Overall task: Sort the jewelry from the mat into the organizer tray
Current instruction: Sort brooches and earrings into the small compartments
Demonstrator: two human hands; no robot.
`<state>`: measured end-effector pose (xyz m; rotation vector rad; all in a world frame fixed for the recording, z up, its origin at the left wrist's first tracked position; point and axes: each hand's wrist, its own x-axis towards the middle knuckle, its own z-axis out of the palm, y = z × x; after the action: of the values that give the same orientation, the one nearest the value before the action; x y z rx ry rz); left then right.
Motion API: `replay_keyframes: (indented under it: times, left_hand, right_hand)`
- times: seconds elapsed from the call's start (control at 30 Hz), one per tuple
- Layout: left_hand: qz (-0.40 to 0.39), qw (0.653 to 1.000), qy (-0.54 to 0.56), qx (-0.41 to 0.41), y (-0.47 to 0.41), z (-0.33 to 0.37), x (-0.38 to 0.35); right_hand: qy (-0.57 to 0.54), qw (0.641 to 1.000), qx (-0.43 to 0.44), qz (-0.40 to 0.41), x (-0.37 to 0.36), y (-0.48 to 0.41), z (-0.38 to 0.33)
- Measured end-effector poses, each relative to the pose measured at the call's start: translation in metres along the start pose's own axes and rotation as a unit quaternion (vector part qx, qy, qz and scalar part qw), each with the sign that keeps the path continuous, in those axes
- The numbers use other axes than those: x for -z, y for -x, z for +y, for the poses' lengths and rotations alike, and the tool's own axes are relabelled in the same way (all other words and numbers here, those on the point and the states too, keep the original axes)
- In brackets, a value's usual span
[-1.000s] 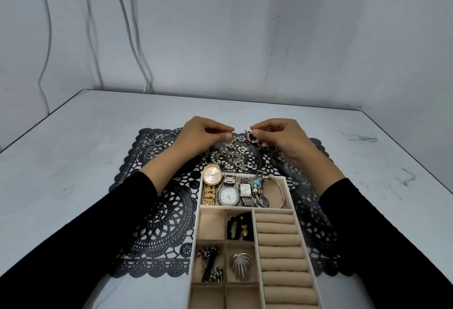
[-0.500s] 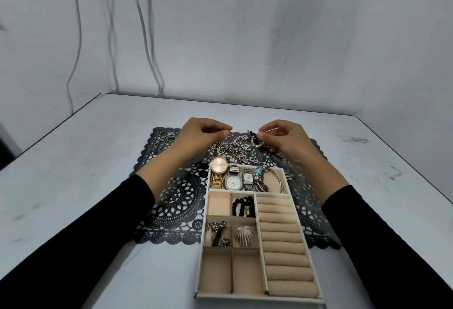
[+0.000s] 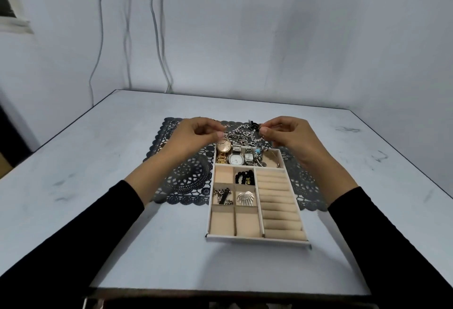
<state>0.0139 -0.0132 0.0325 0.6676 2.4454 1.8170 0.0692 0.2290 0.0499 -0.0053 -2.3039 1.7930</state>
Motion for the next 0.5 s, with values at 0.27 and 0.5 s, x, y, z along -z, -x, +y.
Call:
replay_keyframes:
  times: [0.27,0.5]
  left_hand:
    - [-0.010,1.000,0.015,-0.016,0.029,0.003,-0.005]
    - [-0.001,0.999,0.020,-0.030,0.036,0.005,-0.007]
  right_hand:
    - [0.005,0.997,0.001,-0.078,-0.008,0.031,-0.002]
    - [0.047,0.986,-0.037,-0.154,-0.012,0.037,-0.004]
